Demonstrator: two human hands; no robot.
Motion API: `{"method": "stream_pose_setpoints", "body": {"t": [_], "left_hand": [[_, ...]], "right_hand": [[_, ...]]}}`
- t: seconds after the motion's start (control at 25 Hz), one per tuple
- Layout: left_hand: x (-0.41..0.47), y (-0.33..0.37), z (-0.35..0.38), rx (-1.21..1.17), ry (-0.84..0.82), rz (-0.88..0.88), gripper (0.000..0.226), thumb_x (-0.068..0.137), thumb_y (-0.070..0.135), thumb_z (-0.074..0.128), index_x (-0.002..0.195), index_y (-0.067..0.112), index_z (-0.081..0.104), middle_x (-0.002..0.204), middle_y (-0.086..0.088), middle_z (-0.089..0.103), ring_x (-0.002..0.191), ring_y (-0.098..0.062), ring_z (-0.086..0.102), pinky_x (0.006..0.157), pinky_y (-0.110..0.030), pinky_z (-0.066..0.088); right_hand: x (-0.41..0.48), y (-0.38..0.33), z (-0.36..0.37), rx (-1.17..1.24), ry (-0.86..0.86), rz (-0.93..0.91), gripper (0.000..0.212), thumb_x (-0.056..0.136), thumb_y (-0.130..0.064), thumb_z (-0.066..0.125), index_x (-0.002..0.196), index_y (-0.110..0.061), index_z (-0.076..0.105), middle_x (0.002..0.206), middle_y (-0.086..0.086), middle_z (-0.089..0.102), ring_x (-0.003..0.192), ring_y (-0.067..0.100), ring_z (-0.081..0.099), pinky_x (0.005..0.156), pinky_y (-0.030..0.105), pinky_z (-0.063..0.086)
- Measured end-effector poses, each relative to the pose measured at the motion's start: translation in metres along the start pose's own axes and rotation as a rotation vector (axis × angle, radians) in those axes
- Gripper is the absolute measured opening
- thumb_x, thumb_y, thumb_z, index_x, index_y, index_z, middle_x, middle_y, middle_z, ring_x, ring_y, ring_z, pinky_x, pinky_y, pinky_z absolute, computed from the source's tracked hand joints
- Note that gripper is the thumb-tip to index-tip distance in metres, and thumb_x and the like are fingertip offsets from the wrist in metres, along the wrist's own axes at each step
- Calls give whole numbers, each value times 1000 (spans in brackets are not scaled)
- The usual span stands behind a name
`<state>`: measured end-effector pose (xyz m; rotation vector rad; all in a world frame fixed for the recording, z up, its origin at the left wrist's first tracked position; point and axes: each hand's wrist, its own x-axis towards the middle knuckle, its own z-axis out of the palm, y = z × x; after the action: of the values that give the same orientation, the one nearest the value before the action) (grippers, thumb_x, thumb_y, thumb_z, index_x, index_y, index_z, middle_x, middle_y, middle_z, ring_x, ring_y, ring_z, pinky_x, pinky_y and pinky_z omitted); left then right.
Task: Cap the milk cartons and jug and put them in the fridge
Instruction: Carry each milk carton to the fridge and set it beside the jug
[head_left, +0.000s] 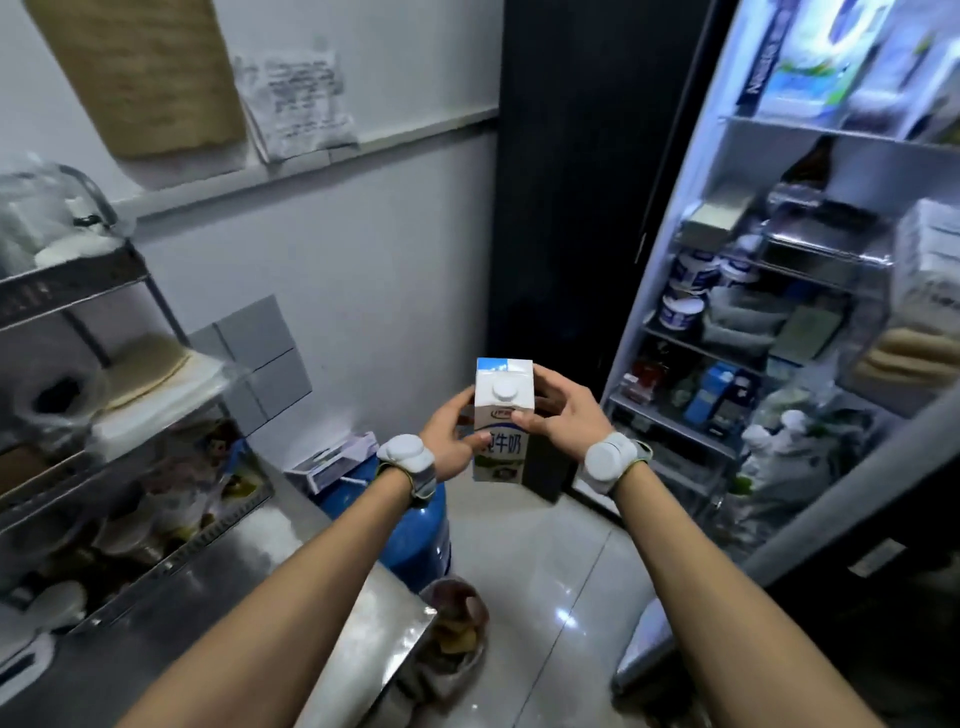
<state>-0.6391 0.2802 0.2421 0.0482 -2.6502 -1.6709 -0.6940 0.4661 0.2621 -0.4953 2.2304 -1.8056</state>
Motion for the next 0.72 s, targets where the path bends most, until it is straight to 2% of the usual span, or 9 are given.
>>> {"method": "stream_pose_setpoints", "body": {"t": [0.08, 0.12, 0.2, 0.32, 0.4, 0.52, 0.64, 0.72], "left_hand": [[37, 22, 18, -1, -55, 59, 57, 90, 0, 62, 140, 23, 44, 113, 11, 60, 95, 8, 57, 78, -7, 50], [51, 30, 25, 4, -75, 80, 58, 90, 2, 63, 139, 28, 45, 113, 13, 62, 97, 7, 58, 86, -15, 52], [93, 51, 49, 7, -126, 132, 58, 90, 8, 64, 138, 36, 46, 116, 12, 65, 106, -4, 62, 94, -32, 53], [138, 75, 71, 4, -159, 165, 53, 91, 11, 63, 136, 33, 49, 123, 5, 66, 116, -14, 62, 99, -42, 52], [166, 93, 87, -3, -163, 184, 47, 92, 11, 62, 134, 28, 52, 123, 3, 67, 117, -15, 62, 100, -44, 52], [203, 121, 102, -21, -156, 210, 39, 95, 8, 58, 131, 22, 55, 118, 1, 68, 113, -16, 64, 98, -42, 53], [250, 149, 113, -13, -160, 255, 37, 95, 11, 57, 128, 27, 57, 117, 2, 69, 111, -15, 65, 97, -42, 54], [282, 163, 117, -8, -170, 288, 36, 95, 14, 56, 127, 31, 58, 117, 3, 70, 110, -14, 66, 97, -42, 54]], "right_hand": [[14, -2, -39, -16, 59, -20, 70, 77, -4, 80, 140, -19, 52, 134, 2, 64, 129, 19, 57, 108, 46, 47], [20, -2, -53, -17, 88, -21, 70, 79, -5, 79, 141, -20, 51, 135, 2, 63, 130, 18, 56, 109, 47, 46], [36, -2, -94, -9, 163, -47, 67, 81, -7, 78, 141, -22, 51, 136, 0, 63, 130, 15, 55, 108, 44, 47], [55, -6, -131, 52, 218, -94, 59, 85, 0, 71, 135, -26, 52, 125, -8, 65, 122, 12, 59, 99, 32, 52], [70, -10, -155, 97, 264, -119, 57, 88, 2, 68, 132, -30, 50, 122, -10, 64, 122, 15, 59, 100, 34, 52], [94, -14, -187, 172, 314, -137, 56, 89, -3, 68, 131, -36, 52, 134, 4, 63, 127, 25, 57, 102, 46, 52], [129, -26, -222, 232, 371, -142, 53, 90, 2, 65, 136, -21, 53, 127, 1, 66, 116, 19, 64, 87, 33, 59], [152, -32, -240, 226, 410, -166, 56, 90, 2, 64, 142, -13, 50, 123, -3, 67, 112, 13, 66, 84, 27, 58]]}}
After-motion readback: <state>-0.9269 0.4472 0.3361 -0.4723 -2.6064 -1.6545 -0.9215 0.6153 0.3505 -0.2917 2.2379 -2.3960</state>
